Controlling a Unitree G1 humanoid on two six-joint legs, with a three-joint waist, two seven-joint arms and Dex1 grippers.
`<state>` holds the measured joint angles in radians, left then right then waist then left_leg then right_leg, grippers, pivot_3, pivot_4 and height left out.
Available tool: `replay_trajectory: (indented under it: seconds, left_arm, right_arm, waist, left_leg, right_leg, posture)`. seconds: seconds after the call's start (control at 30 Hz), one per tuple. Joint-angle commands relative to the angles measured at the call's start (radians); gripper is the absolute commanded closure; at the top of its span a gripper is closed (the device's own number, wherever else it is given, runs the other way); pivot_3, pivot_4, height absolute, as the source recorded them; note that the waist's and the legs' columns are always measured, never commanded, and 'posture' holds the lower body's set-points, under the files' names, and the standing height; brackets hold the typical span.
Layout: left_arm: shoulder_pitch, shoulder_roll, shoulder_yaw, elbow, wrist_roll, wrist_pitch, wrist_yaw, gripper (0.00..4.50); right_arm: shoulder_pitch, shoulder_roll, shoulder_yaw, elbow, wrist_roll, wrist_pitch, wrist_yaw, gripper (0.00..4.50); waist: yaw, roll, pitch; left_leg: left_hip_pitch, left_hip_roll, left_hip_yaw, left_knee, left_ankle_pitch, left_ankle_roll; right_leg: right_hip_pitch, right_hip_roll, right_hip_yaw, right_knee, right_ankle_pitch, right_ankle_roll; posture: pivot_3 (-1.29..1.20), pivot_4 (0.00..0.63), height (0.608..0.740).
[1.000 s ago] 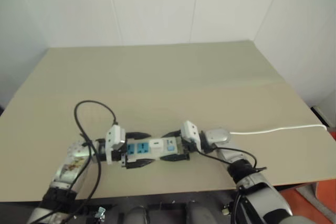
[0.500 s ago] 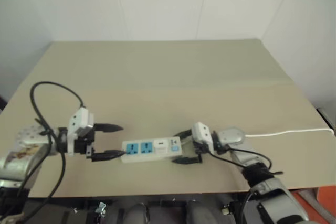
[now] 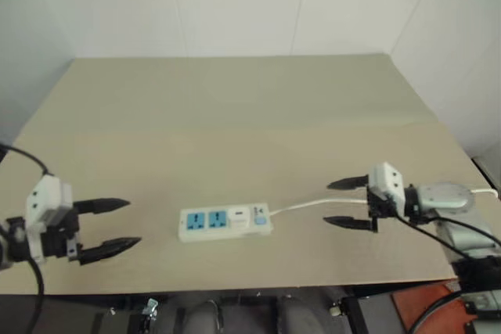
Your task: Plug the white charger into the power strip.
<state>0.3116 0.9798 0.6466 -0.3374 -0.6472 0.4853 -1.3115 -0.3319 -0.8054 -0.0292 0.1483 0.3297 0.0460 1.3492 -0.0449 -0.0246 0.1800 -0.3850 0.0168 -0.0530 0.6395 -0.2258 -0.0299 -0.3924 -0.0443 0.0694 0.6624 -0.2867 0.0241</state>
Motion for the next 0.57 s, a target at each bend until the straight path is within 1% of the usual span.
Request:
replay_trajectory:
  seconds: [0.03,0.2,0.4,0.57]
  left_arm:
    - [0.049,-0.010,0.083,-0.054,-0.024,0.014,-0.005,0.00]
    - [0.050,-0.025,0.071,-0.095,-0.050,0.030,0.026,0.00]
    - [0.058,-0.023,0.079,-0.088,-0.060,0.038,0.023,0.00]
    - [0.036,-0.015,0.064,-0.079,-0.065,0.043,0.026,0.00]
  right_arm:
    - [-0.027,-0.024,-0.037,0.014,0.026,0.006,0.013,0.03]
    - [-0.055,-0.025,-0.018,0.023,0.053,0.046,0.058,0.03]
    - [-0.064,-0.013,-0.008,0.033,0.042,0.040,0.056,0.03]
    - [-0.066,-0.002,0.000,0.028,0.042,0.042,0.050,0.03]
  waist:
    - [0.000,0.000,0.000]
    - [0.001,0.000,0.001]
    - [0.001,-0.001,0.002]
    - [0.001,-0.001,0.002]
  left_leg:
    - [0.000,0.000,0.000,0.000,0.000,0.000]
    - [0.000,0.000,0.000,0.000,0.000,0.000]
    - [0.000,0.000,0.000,0.000,0.000,0.000]
    - [0.000,0.000,0.000,0.000,0.000,0.000]
  right_leg:
    - [0.000,0.000,0.000,0.000,0.000,0.000]
    - [0.000,0.000,0.000,0.000,0.000,0.000]
    - [0.000,0.000,0.000,0.000,0.000,0.000]
    - [0.000,0.000,0.000,0.000,0.000,0.000]
  posture:
    - [0.00,0.150,0.740]
    - [0.00,0.150,0.740]
    - [0.00,0.150,0.740]
    - [0.00,0.150,0.740]
